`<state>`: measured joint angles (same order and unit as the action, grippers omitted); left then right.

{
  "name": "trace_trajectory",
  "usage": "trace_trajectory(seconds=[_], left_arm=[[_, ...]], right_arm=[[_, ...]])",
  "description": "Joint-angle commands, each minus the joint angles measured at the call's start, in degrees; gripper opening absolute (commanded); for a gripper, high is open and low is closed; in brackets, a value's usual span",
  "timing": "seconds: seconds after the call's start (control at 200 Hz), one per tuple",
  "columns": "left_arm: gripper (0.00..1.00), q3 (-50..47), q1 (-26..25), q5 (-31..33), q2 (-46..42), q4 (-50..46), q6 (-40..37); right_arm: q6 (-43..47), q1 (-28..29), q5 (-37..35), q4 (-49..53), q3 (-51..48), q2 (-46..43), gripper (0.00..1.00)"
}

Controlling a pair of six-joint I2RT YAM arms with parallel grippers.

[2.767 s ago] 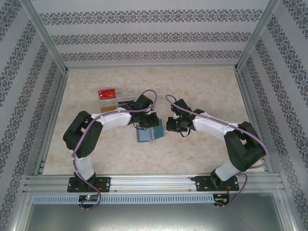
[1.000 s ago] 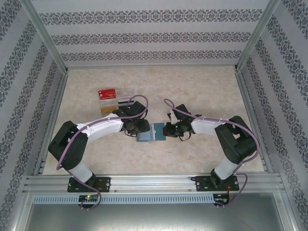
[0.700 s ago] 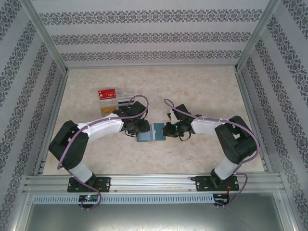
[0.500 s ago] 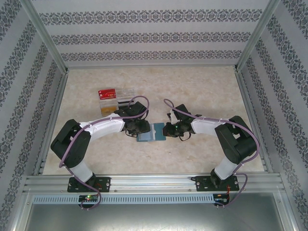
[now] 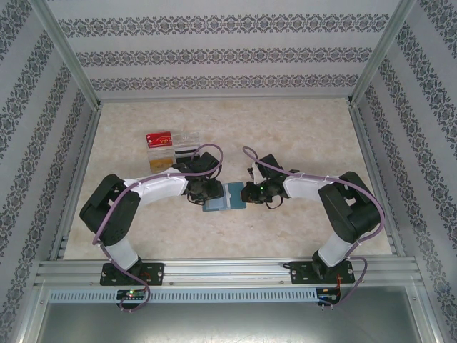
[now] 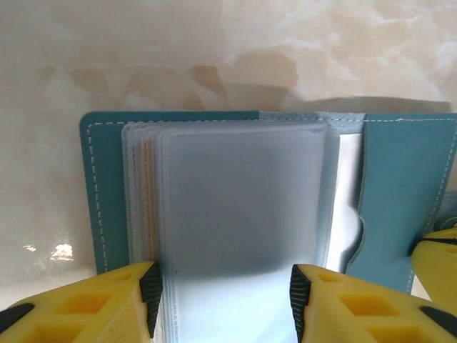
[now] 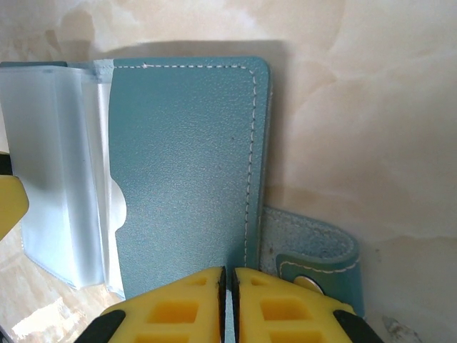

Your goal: Take the credit cards out of the card holder

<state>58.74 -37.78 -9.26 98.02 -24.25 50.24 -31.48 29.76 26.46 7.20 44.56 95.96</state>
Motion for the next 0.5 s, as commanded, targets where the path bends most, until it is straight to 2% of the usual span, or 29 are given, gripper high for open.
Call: trace_trajectory(seconds=[0.0,0.325,0.495], left_arm=[[0.53,1.66,0.34,-2.38,1.43,1.89,0.92],[0.51,1.63,0.34,-9.21,-0.86,7.49,0.48],[0.51,0.94,0.34,-14.88,-0.62,12.99,0.69]], right_arm=[[0.78,0.3,-0.37,1.5,0.88,1.81,0.14],[0.77,0.3,-0.23,1.84,1.16,2.56,0.14],[0.58,0.3,0.07,0.95,0.63,1.36,0.14]])
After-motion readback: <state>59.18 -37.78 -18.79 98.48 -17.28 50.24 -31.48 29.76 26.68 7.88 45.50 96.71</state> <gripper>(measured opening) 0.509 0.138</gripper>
